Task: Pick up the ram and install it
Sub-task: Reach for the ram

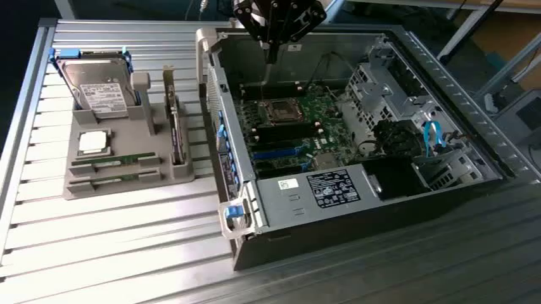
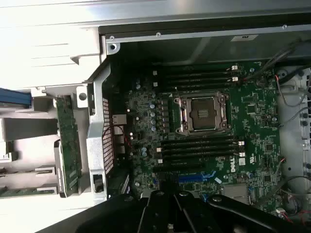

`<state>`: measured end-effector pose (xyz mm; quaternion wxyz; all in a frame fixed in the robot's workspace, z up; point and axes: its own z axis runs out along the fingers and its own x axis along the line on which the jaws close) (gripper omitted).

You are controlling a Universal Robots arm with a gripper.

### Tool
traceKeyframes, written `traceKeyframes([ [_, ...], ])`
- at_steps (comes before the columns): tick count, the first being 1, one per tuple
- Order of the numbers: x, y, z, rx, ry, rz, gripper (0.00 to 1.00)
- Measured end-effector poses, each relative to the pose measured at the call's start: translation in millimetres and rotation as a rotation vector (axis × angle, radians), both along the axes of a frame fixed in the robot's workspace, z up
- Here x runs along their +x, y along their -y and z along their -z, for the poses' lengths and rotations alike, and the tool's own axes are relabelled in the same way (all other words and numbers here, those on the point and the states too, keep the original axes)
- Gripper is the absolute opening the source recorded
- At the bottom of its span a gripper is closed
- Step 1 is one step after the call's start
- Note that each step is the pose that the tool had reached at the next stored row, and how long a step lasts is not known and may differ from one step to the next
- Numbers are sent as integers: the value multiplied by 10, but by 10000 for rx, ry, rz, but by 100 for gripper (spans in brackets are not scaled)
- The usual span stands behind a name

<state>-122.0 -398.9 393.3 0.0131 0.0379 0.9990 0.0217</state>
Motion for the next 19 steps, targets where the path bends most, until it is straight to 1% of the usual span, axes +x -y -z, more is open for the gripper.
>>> traceKeyframes([
  [8,-4,0,1,1,1,0,10],
  [12,-49,0,0,1,1,-1,10],
  [14,-100,0,0,0,0,-1,10],
  [16,-187,0,0,0,0,0,10],
  [19,-261,0,0,1,1,0,10],
])
